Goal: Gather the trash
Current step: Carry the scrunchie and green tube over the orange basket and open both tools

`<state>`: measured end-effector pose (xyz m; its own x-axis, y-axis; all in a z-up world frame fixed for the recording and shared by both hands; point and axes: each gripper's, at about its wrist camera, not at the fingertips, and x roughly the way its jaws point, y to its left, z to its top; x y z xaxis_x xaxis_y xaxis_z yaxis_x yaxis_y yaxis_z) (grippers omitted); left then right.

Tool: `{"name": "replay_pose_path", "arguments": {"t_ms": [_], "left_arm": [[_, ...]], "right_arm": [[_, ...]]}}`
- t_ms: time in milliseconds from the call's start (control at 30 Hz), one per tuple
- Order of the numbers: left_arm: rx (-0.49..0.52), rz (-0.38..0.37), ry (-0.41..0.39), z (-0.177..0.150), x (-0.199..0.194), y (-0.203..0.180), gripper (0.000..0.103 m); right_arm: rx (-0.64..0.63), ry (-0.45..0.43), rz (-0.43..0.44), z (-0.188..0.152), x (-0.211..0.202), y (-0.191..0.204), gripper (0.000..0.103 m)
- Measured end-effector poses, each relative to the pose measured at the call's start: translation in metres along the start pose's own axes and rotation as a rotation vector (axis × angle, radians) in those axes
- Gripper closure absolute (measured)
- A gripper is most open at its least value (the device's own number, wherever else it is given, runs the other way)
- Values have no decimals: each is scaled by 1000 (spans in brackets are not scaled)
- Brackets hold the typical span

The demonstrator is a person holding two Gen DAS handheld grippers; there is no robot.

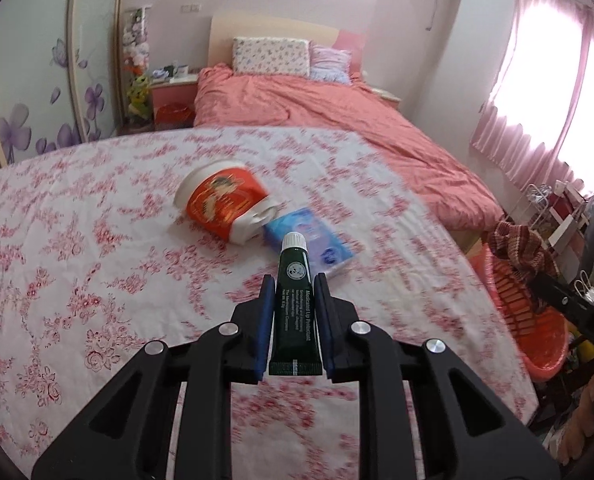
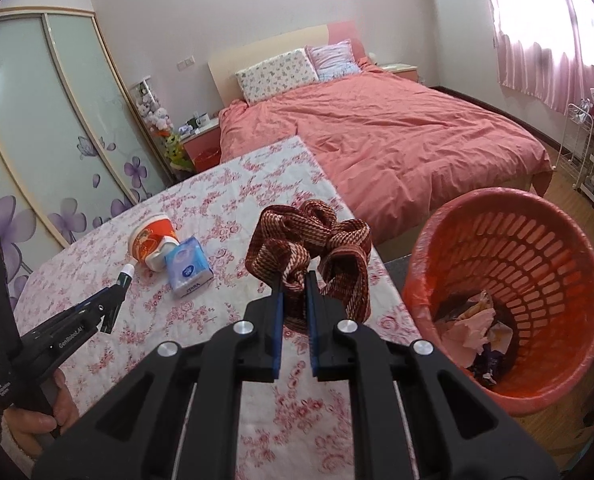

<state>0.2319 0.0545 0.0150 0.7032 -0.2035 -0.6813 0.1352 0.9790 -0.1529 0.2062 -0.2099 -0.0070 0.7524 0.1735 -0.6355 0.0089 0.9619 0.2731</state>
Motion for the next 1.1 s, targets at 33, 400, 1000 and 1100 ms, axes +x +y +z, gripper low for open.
{"name": "replay_pose_path", "arguments": {"t_ms": [33, 400, 1000, 1100], "left_arm": [[4, -7, -6, 0, -4, -4, 83], [86, -142, -56, 1, -29, -76, 83], [230, -407, -10, -8, 3, -214, 83], [245, -430, 9, -14, 10, -228, 83]], "right_arm": [[2, -9, -4, 0, -5, -2, 92], [40, -110, -68, -4, -59, -45, 92], [181, -205, -181, -11, -94, -152, 92], [196, -204, -188, -13, -91, -163, 92]]}}
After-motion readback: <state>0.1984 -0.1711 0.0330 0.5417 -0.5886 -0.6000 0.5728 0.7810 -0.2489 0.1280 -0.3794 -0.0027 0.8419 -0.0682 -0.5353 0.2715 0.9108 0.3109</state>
